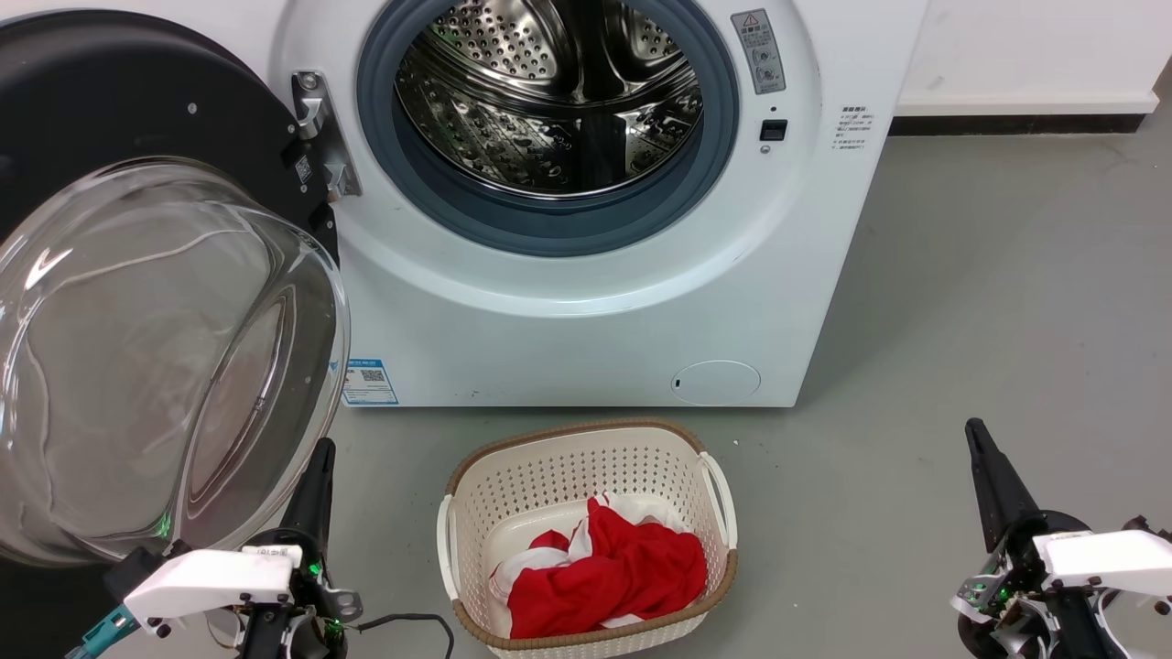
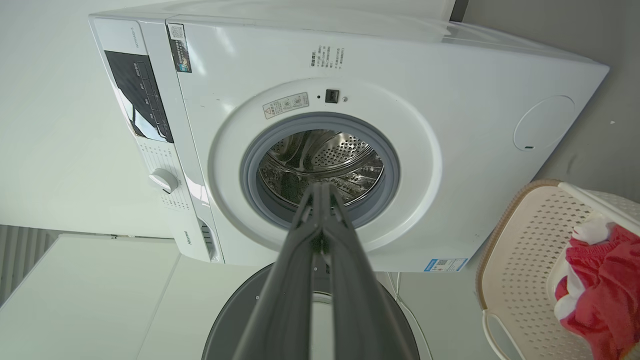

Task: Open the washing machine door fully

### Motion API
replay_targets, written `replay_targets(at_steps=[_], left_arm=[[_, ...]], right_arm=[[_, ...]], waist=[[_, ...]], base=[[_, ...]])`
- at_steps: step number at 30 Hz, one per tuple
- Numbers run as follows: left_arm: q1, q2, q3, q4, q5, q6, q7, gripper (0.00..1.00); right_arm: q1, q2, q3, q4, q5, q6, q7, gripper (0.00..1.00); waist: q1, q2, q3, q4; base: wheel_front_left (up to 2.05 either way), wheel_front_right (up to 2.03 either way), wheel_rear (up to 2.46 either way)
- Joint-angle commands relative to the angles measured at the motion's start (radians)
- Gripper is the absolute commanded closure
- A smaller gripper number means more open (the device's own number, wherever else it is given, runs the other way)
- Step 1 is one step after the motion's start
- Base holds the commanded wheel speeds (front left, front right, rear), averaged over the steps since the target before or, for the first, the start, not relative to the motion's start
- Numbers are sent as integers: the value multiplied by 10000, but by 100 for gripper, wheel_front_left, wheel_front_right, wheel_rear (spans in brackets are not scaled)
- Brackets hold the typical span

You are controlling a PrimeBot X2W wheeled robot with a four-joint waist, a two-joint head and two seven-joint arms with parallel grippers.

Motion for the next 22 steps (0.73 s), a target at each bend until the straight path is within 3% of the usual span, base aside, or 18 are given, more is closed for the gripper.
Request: replay_targets(at_steps=[1,8,22], left_arm=[[-173,-9,44,15,-188,-73,49,100],[-185,-32,133,76,-1039,-157,269,100],[-179,-30,128,74,-1014,-161,267,100]], right_arm=[[-201,6,-27,31,209,-3,41,100],[-280,33,-105,161,1011,-3,231,100],[-287,65,-155,159,922,-2,272,100]], waist=[[0,0,-1,1],[0,0,-8,4],[0,0,-9,4]], base=[[0,0,0],[0,0,0],[0,0,0]])
